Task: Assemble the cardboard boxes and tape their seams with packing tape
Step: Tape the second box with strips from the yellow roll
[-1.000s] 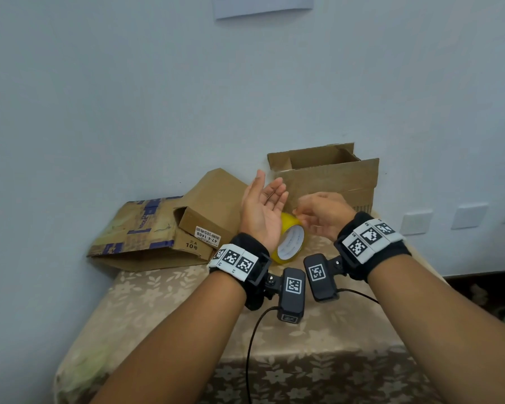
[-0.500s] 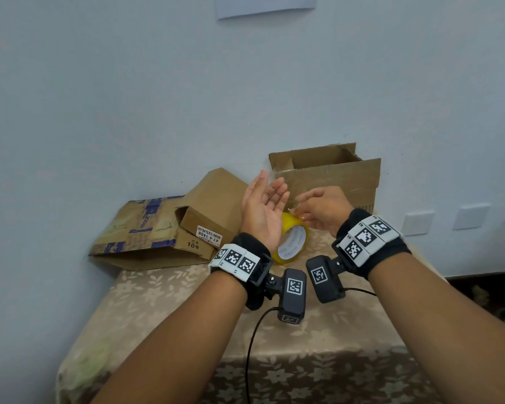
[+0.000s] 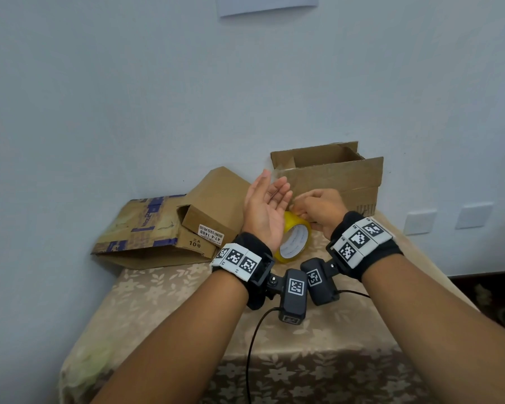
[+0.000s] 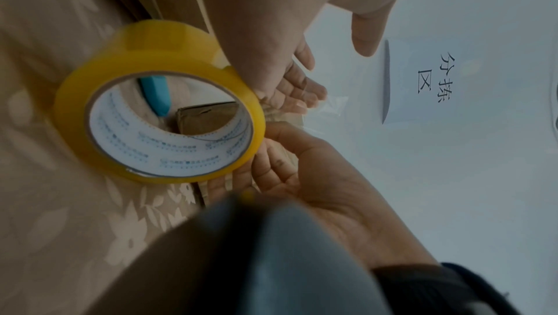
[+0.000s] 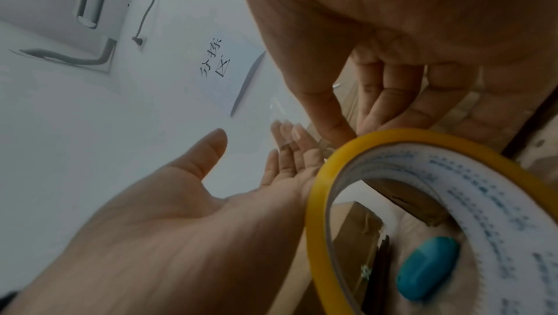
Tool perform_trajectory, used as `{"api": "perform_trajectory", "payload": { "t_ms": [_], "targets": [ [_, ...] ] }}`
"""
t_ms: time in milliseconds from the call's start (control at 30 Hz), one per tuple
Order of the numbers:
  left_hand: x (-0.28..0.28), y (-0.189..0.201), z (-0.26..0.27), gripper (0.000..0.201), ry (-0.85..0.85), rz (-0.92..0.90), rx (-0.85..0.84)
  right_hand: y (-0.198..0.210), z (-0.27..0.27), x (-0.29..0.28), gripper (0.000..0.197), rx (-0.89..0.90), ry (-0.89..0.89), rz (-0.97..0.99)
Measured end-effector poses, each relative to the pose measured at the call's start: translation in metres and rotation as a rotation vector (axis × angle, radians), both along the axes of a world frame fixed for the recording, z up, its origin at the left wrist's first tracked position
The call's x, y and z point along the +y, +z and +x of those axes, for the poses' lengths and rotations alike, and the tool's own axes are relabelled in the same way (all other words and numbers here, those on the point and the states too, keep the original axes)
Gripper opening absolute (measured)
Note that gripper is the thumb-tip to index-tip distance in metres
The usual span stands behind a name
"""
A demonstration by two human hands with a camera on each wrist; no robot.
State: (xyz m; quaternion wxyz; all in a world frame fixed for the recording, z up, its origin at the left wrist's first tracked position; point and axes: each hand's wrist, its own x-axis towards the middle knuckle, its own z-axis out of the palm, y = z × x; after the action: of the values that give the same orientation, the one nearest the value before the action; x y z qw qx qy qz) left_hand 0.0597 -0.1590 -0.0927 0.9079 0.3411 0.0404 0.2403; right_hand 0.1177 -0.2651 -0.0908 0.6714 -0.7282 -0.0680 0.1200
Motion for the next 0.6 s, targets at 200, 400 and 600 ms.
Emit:
{"api": "perform_trajectory", "payload": {
  "t_ms": [200, 400, 600],
  "targets": [
    [0.001, 0.000, 0.001, 0.057, 0.005, 0.008, 0.010, 0.012, -0.001, -0.011, 0.024, 0.059, 0.079, 0.039],
    [0.001, -0.001, 0.001, 0.051, 0.005, 0.021, 0.020, 0.020, 0.004, -0.021, 0.041, 0.105, 0.148, -0.001],
    [0.002, -0.001, 0.001, 0.049, 0.004, 0.017, 0.022, 0.019, 0.006, -0.023, 0.037, 0.187, 0.143, 0.074]
  ]
}}
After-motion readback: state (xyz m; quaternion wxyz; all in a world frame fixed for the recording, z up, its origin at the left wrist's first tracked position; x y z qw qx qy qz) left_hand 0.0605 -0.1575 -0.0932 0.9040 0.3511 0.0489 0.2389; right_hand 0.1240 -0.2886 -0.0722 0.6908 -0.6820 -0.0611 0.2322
